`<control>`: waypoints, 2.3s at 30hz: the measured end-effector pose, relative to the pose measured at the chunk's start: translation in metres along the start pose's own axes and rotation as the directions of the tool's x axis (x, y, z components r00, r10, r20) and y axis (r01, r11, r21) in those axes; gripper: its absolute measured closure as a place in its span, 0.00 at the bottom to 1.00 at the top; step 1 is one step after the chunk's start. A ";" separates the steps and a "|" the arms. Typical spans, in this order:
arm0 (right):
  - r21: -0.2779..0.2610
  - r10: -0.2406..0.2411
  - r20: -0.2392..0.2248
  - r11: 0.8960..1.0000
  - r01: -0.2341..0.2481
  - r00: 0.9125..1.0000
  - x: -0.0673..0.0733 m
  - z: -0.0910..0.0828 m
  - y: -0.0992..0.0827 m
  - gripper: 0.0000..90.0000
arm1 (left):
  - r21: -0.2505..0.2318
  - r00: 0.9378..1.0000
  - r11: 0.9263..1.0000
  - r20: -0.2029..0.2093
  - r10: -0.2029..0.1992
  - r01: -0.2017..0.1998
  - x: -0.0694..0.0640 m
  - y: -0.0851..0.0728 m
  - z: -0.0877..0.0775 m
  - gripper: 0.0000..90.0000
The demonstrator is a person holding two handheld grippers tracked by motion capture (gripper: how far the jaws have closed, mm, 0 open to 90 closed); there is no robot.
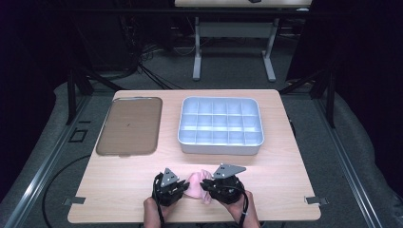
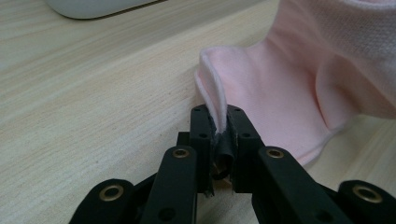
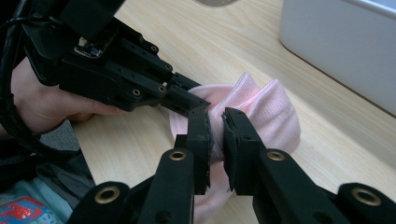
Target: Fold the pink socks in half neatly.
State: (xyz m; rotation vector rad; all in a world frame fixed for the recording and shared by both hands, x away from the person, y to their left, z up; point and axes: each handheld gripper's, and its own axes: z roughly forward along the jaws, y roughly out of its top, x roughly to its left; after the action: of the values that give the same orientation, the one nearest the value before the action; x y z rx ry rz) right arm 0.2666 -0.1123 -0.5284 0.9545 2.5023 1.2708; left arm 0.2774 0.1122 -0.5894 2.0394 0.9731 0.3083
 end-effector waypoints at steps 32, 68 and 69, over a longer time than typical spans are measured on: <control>-0.017 0.015 -0.037 1.000 -0.016 0.999 0.004 0.044 0.018 0.90 | 0.002 1.000 1.000 0.019 -0.008 0.008 0.002 0.000 0.000 0.92; 0.100 0.092 0.025 0.991 -0.094 0.995 -0.021 0.043 -0.018 0.98 | 0.002 1.000 1.000 0.022 -0.010 0.010 0.002 0.000 0.001 0.91; 0.100 0.093 0.021 0.990 -0.095 0.995 -0.021 0.045 -0.018 0.98 | 0.002 1.000 1.000 0.022 -0.010 0.009 0.002 0.000 0.001 0.91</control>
State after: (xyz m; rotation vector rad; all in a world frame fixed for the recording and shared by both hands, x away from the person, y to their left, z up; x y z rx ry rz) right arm 0.2929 -0.1033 -0.5729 1.1132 2.5579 1.1667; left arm 0.2794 0.1132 -0.5899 2.0350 0.9695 0.2794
